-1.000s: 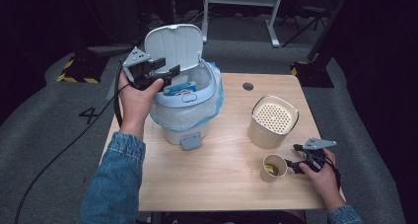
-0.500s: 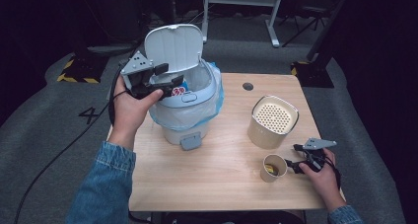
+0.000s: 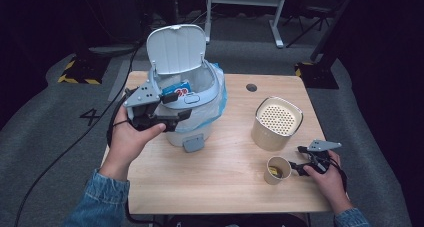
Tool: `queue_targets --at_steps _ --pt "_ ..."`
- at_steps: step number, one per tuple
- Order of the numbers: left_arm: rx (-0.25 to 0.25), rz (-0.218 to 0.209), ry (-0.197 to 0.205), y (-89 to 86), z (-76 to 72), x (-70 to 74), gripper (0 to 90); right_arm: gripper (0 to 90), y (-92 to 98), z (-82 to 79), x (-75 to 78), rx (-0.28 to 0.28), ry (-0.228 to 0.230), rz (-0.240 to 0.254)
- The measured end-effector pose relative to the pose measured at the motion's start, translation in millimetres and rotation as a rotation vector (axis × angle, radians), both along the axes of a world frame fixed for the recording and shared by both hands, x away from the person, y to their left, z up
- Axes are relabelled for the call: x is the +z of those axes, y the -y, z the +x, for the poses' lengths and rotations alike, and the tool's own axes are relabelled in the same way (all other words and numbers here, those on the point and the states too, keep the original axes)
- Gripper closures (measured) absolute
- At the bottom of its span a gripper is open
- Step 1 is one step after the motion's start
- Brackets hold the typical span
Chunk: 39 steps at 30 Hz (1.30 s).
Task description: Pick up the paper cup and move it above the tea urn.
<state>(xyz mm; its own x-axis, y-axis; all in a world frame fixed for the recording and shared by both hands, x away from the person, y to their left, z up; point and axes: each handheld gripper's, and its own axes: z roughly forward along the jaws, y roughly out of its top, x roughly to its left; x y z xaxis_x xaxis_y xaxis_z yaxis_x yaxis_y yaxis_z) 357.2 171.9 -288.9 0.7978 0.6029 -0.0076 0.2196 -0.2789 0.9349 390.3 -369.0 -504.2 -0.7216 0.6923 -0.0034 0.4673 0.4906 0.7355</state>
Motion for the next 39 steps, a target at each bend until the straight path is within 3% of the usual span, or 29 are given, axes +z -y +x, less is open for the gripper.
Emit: queue_targets --at_steps 6,11,18,22,26,28,30,37,39 --pt "-0.060 -0.016 -0.025 3.0 -17.5 -29.5 33.8 15.4 2.7 -0.9 0.1 0.019 0.000 0.003" --pt "-0.074 0.025 -0.054 8.3 -29.9 -60.8 33.5 17.3 4.1 -7.0 3.3 0.039 -0.013 -0.007" --pt "-0.074 0.061 -0.117 11.2 -29.7 -99.0 34.0 18.3 5.8 -21.1 12.6 0.071 -0.023 0.029" --pt "-0.067 0.060 -0.148 10.3 -29.1 -117.5 34.5 19.1 5.7 -30.1 17.5 0.098 -0.033 0.044" --pt "-0.063 0.096 -0.163 10.5 -28.4 -138.0 34.4 19.1 5.3 -37.3 19.2 0.129 -0.040 0.088" --pt "-0.069 0.107 -0.192 11.4 -27.3 -149.4 34.2 19.3 4.2 -39.9 19.3 0.149 -0.042 0.102" --pt "-0.057 0.152 -0.199 12.7 -26.3 -159.9 34.4 20.4 2.8 -42.6 20.2 0.173 -0.043 0.095" --pt "-0.042 0.192 -0.249 11.8 -25.2 -181.3 34.7 20.0 -6.6 -51.4 20.5 0.253 -0.051 0.100" --pt "-0.026 0.239 -0.257 10.2 -25.5 -185.8 34.8 19.5 -10.6 -52.6 19.5 0.269 -0.054 0.110"
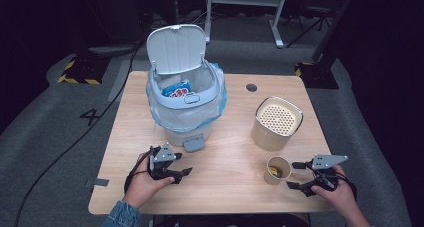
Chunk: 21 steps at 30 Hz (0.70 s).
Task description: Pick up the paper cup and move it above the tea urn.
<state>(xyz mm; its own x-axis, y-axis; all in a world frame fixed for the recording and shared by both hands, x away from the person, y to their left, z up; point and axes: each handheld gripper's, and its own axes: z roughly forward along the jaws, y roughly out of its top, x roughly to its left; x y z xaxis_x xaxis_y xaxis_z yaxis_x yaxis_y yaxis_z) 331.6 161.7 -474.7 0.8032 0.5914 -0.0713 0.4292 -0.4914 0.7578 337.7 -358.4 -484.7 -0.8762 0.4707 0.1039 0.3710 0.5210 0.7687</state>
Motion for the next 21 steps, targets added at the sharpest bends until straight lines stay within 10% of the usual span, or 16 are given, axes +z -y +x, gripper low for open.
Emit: queue_targets --at_steps 15,21 --pt "0.036 0.127 -0.033 0.6 2.8 -22.2 32.5 20.6 -35.9 -2.7 -7.1 0.027 0.040 0.079" --pt "0.048 0.112 -0.031 1.7 4.3 -25.5 31.3 22.7 -43.9 -2.5 -9.8 0.011 0.059 0.112"
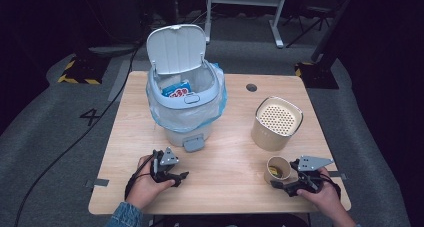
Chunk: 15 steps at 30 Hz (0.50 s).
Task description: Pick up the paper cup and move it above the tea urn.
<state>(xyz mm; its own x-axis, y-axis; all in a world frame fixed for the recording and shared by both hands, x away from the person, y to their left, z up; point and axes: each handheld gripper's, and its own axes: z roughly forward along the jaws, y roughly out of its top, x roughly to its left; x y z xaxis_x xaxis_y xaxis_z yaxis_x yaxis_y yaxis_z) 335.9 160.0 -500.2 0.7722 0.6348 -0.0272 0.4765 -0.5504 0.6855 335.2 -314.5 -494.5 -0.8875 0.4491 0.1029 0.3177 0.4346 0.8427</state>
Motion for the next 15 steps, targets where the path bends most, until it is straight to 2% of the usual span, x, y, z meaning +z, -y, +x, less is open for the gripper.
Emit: queue_targets --at_steps 2,5,11,15 --pt "0.010 -0.022 0.016 -1.0 0.3 -2.9 29.4 23.1 -1.0 -0.1 -0.5 -0.009 0.004 0.008" --pt "0.018 -0.031 0.013 -2.5 0.4 -3.3 28.2 23.6 -2.3 -1.1 -2.1 -0.023 0.013 0.021" --pt "0.002 -0.017 0.020 -1.8 0.2 -3.4 26.5 25.6 -1.3 -0.7 -4.6 -0.031 0.017 0.050" --pt "0.002 -0.017 0.021 -1.6 0.1 -3.5 26.4 26.1 -1.0 -1.0 -4.8 -0.031 0.021 0.053"
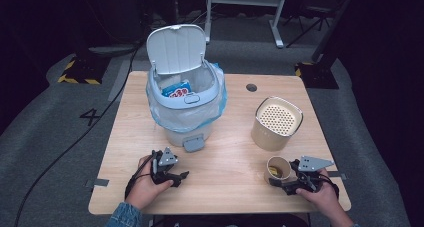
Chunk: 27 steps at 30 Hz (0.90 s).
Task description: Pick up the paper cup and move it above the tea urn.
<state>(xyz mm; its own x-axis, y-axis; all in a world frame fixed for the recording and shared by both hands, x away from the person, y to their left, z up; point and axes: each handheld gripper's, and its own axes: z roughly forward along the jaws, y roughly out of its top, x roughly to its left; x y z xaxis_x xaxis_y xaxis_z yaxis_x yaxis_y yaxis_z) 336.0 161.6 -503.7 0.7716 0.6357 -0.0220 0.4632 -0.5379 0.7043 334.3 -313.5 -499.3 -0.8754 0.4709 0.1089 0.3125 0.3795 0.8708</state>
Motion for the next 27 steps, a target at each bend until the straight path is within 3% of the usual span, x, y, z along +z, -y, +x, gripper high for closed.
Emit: queue_targets --at_steps 11,15,27 --pt "0.001 0.000 0.002 0.1 -0.1 -0.1 26.4 29.1 1.3 2.0 3.4 0.030 0.033 0.001" --pt "0.000 0.000 0.001 0.1 -0.2 -0.1 26.4 29.2 4.8 4.1 12.8 0.044 0.046 0.030" --pt "0.004 0.000 0.000 0.2 -0.5 -0.1 26.4 29.2 11.7 13.3 50.7 0.079 0.073 0.025"
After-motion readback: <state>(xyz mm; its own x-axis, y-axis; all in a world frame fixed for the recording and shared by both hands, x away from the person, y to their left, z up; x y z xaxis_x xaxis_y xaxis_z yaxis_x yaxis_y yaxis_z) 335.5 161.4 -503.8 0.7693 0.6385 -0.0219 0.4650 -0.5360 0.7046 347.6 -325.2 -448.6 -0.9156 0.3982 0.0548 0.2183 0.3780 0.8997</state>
